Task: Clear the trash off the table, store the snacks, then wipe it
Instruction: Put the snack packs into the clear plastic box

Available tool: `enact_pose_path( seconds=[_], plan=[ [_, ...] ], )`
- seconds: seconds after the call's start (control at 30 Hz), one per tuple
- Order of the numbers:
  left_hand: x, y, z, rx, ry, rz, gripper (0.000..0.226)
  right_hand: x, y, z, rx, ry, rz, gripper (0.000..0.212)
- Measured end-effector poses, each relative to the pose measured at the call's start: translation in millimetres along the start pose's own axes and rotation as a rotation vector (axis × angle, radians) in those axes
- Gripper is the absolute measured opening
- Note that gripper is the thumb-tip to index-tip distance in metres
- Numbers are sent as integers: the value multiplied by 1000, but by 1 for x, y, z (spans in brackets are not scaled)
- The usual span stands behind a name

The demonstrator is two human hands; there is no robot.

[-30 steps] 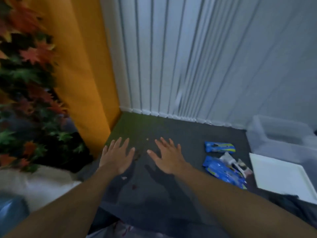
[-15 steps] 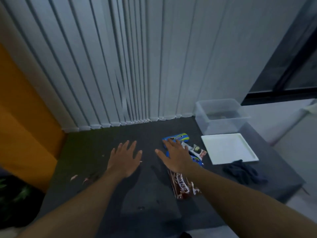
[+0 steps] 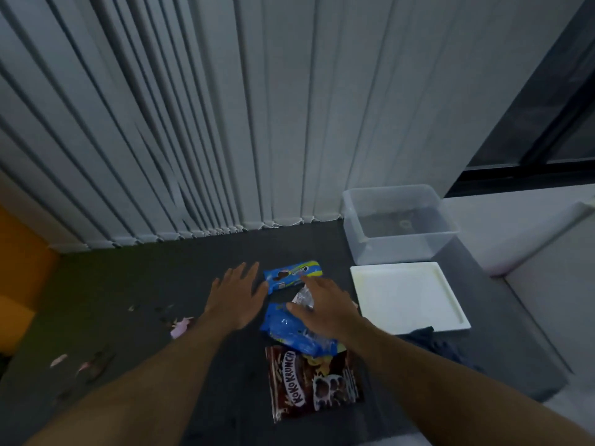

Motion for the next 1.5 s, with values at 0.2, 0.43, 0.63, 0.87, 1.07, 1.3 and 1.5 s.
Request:
enact_pose_path(
  seconds=[0.2, 0.43, 0.63, 0.87, 1.07, 1.3, 1.5],
  plan=[
    [-3, 14, -33, 48, -2, -9, 65, -22, 21, -9, 85, -56, -5, 84],
    [1, 29, -75, 144, 92, -44, 68, -33, 52, -9, 200, -89, 89, 92],
    [2, 45, -101, 206, 164, -46, 68, -36, 61, -15, 218, -82, 138, 83],
    [2, 49, -123, 264, 215, -13, 68, -40, 38, -17, 174, -155, 16, 70],
    [-5, 50, -136, 269, 263, -12, 68, -65, 9, -3, 84, -218, -92, 67],
    [-25, 58, -144, 285, 265, 57, 68, -100, -18, -7, -32, -159, -250, 65],
    [-39, 61, -134, 236, 93, 4, 58, -121, -39, -15, -171, -132, -301, 62]
  ],
)
Point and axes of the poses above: each hand's wrist, its own z-axis away from the middle knuckle, its own y-axis out of the palm, x = y × z, the point moved 3 cm from there along -z, towards the middle knuckle, and after that the axes turned 8 degrees about x, right-handed, at the moved point
